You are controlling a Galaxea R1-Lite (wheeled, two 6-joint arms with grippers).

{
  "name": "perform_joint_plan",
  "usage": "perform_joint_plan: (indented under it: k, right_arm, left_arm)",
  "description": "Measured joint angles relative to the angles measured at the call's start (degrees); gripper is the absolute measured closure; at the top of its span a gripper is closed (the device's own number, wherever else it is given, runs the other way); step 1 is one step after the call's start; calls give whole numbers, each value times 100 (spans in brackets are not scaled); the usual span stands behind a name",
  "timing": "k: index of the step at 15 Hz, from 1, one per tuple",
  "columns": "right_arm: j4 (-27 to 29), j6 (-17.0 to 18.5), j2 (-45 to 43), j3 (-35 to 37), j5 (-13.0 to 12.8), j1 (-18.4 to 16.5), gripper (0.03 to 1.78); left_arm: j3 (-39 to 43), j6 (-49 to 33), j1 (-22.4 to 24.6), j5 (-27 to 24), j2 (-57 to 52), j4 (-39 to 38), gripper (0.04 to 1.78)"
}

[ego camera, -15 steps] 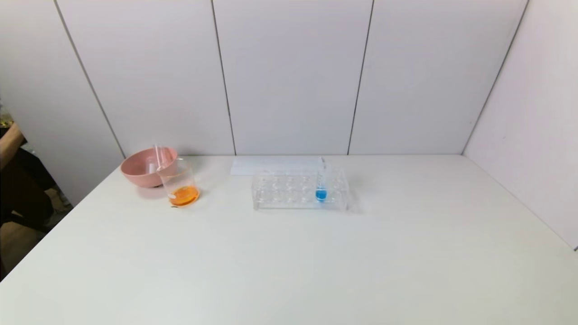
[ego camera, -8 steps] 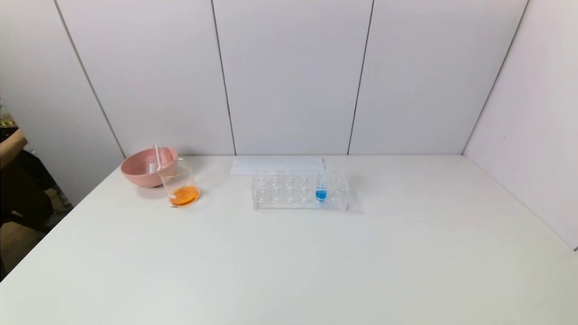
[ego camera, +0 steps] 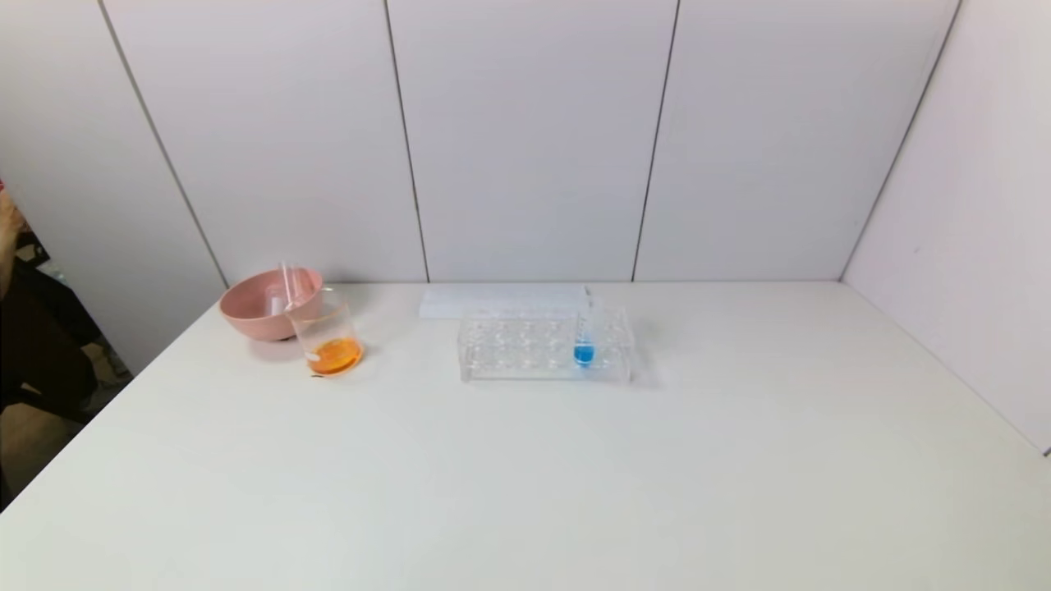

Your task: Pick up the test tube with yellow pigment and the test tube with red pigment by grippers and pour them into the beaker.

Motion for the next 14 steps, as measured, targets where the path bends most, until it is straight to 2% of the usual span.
perform_joint_plan:
  k: [2,5,14]
  right_arm:
    - [0,0,0,0,1,0,11]
    - [-2,0,0,0,-2,0,11]
    - [-2,0,0,0,0,-2,11]
  left_arm:
    - [2,-68,5,-269,0,691,6]
    - [2,-195,7,-653,-2,995,6]
    - [0,-411,0,-597,-5,1100,6]
